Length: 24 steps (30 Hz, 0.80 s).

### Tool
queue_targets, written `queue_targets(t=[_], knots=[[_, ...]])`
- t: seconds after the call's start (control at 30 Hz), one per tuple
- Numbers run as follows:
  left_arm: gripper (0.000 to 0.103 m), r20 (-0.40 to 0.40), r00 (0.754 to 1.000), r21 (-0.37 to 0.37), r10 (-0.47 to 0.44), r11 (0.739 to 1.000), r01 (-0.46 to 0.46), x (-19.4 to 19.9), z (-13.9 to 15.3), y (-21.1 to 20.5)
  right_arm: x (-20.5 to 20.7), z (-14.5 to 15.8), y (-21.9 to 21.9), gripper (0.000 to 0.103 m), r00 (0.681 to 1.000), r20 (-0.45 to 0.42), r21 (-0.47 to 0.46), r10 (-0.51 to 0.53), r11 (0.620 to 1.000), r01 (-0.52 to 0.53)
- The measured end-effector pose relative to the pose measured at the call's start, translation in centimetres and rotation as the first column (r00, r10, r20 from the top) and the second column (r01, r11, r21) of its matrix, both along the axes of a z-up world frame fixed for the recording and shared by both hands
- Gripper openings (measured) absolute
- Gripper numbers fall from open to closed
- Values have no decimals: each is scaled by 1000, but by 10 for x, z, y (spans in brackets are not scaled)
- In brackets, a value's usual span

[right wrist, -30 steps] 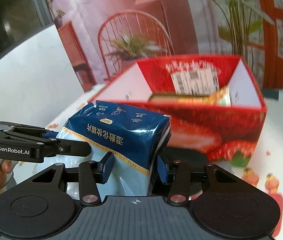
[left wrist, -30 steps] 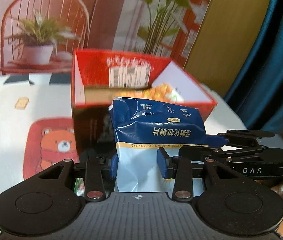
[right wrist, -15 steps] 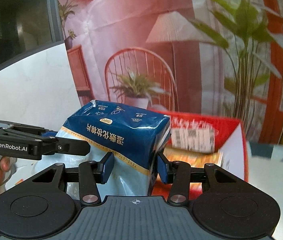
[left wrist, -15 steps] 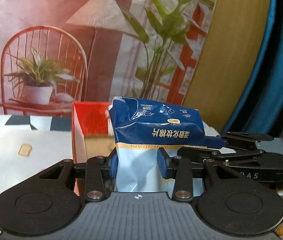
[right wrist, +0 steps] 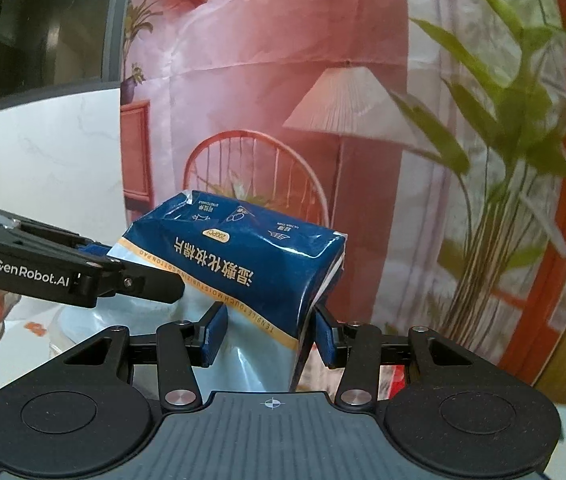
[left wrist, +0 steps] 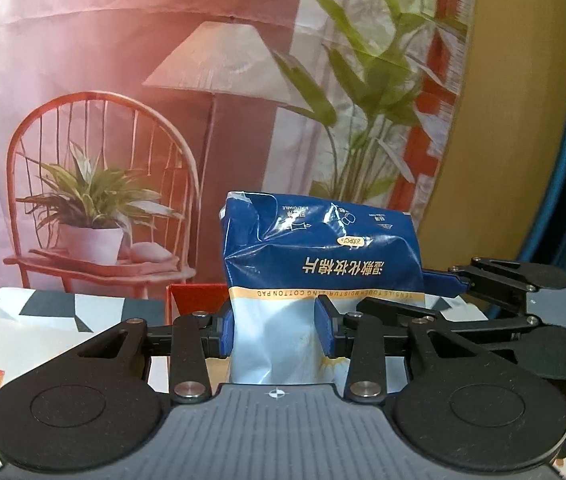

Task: Organize soft objects
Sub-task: 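Lift the cotton pad bag with the left gripper over the red box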

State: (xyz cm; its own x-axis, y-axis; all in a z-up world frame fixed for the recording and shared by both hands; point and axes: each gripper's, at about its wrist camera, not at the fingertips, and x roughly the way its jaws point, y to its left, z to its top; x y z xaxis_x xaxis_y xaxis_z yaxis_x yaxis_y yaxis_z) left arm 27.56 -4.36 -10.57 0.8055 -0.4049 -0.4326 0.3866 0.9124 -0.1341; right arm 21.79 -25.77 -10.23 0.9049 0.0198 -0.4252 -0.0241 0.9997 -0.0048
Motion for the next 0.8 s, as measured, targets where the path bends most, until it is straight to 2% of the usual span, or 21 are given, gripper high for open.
queue_targets(t=[0.2,0.4,0.57,0.73,0.8], knots=[[41,-19,1000,23,16,1000,-15,31,-16,-6,27,-16,-4,43,1000,-13,-79,-2,997,1],[41,-110,994,79,-28,996,37,48,-42,-13,36,-46,-16,43,995,-102,-51,6,999,-11],[41,-165,985,96,-43,994,59,54,-61,-15,40,-64,-23,43,983,-185,-21,4,1000,-8],[52,-180,983,144,-25,988,51,53,-68,-14,42,-74,-25,45,969,-246,-22,-18,1000,12],[53,-176,984,146,-22,988,48,51,-67,-11,41,-75,-27,50,966,-255,-23,-38,999,33]])
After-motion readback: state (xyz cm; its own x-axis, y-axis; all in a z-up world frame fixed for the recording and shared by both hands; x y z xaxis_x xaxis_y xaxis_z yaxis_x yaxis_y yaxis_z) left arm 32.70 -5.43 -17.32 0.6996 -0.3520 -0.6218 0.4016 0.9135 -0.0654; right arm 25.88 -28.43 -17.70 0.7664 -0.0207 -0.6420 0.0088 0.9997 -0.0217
